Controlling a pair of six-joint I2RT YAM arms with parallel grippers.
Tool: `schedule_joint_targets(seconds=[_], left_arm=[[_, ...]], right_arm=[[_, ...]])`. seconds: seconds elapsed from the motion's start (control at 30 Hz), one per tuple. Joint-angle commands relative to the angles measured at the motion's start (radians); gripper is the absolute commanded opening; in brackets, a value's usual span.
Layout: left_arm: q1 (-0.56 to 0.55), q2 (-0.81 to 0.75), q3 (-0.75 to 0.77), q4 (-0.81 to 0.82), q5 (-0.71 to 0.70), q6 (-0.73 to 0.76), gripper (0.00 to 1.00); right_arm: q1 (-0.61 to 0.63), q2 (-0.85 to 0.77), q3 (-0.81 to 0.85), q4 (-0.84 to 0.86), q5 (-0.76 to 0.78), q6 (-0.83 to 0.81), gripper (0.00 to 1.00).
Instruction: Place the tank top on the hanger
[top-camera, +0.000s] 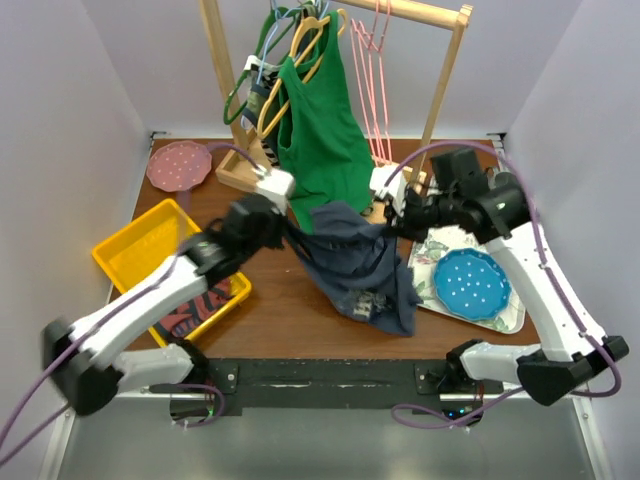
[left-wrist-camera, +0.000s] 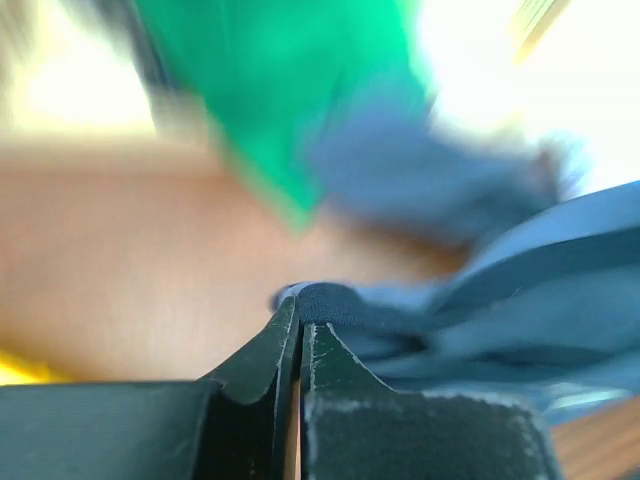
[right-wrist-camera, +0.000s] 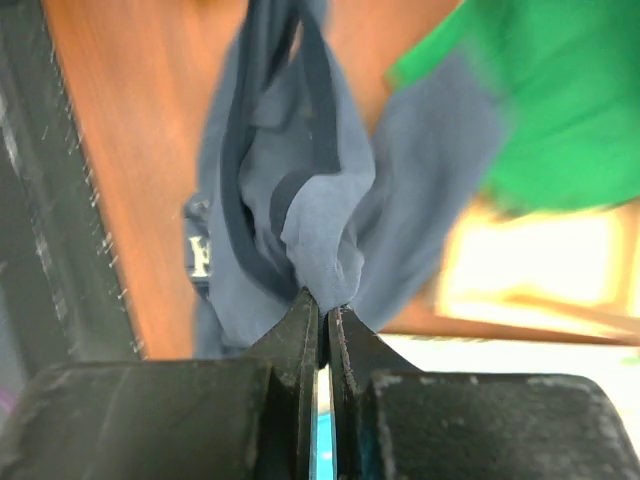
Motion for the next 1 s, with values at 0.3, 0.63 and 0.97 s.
schedule_joint_targets(seconds=[0.3,0.63,0.97], left_arm=[[-0.001,-0.144,0.917,-0.123,0.296,0.011,0.00],[-0.001,-0.205,0.675,-0.065,0.279,-0.008,0.00],[-0.001,-0.316,-0.079,0.189,0.294,-0.194,0.00]], right_arm=[[-0.072,0.140,0.956,-0.116,-0.079,0.042,0.00],[-0.098,-0.025,0.530,-0.029,0.000,0.062,0.00],[-0.100,-0.206,-0.318,0.243,0.101,0.065,0.00]])
